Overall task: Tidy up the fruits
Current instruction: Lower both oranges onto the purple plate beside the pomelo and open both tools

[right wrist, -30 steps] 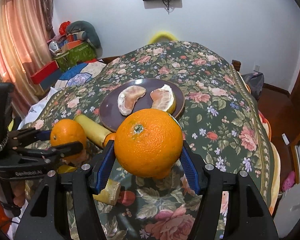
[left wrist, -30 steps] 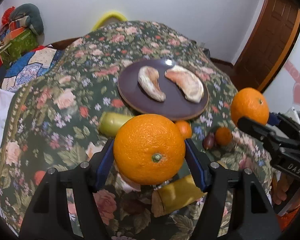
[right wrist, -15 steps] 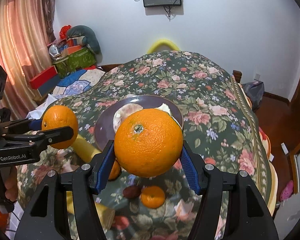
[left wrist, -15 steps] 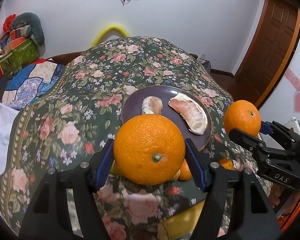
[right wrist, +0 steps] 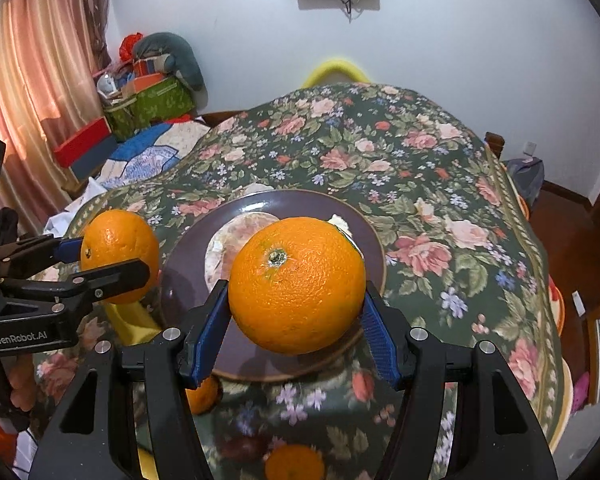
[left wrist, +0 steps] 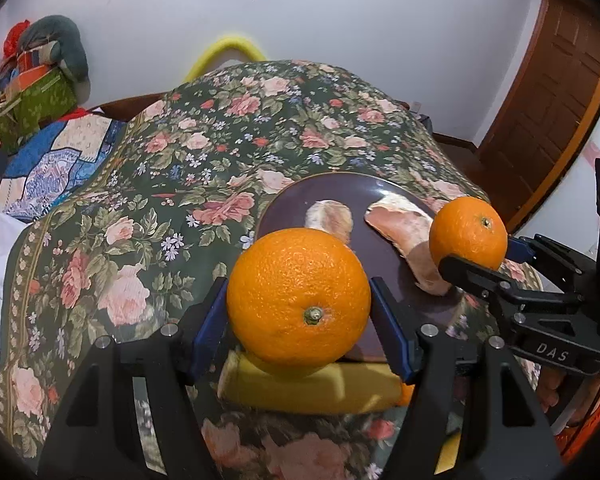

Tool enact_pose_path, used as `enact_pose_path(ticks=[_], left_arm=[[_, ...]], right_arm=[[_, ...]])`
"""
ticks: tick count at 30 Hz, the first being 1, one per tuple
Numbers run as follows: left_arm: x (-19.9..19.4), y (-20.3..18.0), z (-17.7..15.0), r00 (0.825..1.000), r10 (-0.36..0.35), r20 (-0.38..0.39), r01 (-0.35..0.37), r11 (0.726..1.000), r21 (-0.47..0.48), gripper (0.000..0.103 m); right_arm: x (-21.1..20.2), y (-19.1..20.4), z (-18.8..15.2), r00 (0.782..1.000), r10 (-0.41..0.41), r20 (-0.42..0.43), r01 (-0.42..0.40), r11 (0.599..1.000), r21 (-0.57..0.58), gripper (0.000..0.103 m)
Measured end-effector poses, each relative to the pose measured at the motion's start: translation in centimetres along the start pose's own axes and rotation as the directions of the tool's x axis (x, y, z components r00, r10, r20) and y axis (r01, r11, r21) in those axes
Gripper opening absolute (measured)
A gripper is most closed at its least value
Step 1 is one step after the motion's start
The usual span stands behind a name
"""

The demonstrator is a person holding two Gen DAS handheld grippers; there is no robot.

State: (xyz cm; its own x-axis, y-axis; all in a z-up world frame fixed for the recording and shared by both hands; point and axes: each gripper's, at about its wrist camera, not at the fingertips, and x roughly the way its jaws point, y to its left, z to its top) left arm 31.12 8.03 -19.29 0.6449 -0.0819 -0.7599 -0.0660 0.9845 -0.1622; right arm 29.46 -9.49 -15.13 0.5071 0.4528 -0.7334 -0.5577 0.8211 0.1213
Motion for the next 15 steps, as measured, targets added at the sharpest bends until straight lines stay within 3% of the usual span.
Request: enact_pose_path(ticks=[15], left_arm=[[2.8,1.1,1.1,0.998,-0.029,-0.051,0.028,0.999,-0.035,0.068]], right_arm=[[4.0,0.5,1.4,0.992,0.030,-0.121,-0.035,0.999,-0.041,0.061]])
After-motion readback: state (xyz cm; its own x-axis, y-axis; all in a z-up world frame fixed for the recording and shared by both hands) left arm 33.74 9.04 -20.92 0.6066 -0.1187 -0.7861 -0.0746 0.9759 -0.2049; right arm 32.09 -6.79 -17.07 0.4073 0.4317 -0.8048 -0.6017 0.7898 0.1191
